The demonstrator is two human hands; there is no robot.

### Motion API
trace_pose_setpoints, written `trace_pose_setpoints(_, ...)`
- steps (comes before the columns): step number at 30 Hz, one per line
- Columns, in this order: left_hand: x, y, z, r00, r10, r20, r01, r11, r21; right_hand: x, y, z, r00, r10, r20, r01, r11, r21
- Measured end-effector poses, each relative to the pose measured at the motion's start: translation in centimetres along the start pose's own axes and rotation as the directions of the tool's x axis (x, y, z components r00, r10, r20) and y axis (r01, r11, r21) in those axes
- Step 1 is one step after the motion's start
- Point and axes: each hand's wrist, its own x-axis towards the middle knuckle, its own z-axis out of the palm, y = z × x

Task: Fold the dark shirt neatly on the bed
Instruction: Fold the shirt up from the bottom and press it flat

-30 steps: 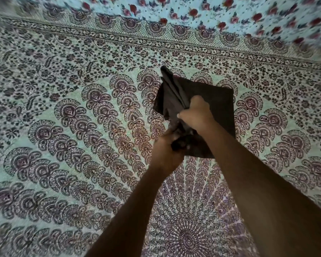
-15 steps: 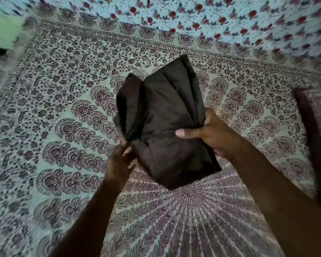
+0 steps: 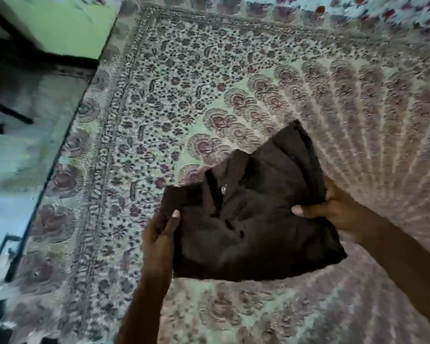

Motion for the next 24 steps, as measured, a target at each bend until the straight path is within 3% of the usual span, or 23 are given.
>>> trace_pose_setpoints(6, 5.9, 9.1, -15.6, 0.990, 0.131, 0.057, -0.143, 0.928, 0.343, 3.8, 6.4, 12.0, 0.993, 0.069, -0.101, -0.066, 0.997, 0.037)
trace_pose_setpoints(10, 9.3, 12.9, -22.8, 0.904, 0.400, 0.150, -0.365, 0.541, 0.757, 5.4, 9.5, 20.3, 0.988, 0.108, -0.114, -0.085, 0.977, 0.195)
trace_pose_setpoints(12, 10.9, 13.8, -25.2, 0.896, 0.424, 0.133, -0.347, 0.482, 0.804, 6.9, 11.4, 23.0, 0.979, 0.148, -0.142, -0.121, 0.976, 0.183)
trace_pose_setpoints(15, 12.3, 13.3, -27.8, 0.956, 0.291, 0.047, -0.195, 0.507, 0.839, 8.9, 13.8, 25.5, 0.969, 0.200, -0.146, -0.180, 0.974, 0.139)
trace_pose_setpoints(18, 11.8, 12.5, -28.7, 0.997, 0.047, -0.055, 0.017, 0.586, 0.810, 9.2, 15.9, 26.2, 0.948, 0.232, -0.217, -0.232, 0.972, 0.029)
trace_pose_setpoints(20, 11.2, 11.9, -29.4, 0.984, -0.174, -0.037, 0.151, 0.706, 0.692, 8.5, 17.1, 26.3, 0.947, 0.193, -0.257, -0.211, 0.977, -0.043)
trace_pose_setpoints(21, 11.2, 11.3, -30.5, 0.971, -0.237, 0.025, 0.157, 0.712, 0.684, 7.9, 17.1, 26.6, 0.949, 0.183, -0.256, -0.210, 0.974, -0.083)
trace_pose_setpoints(24, 10.9, 10.5, -32.5, 0.968, -0.216, 0.128, -0.002, 0.504, 0.864, 5.9, 17.8, 27.2, 0.929, 0.225, -0.296, -0.293, 0.933, -0.209)
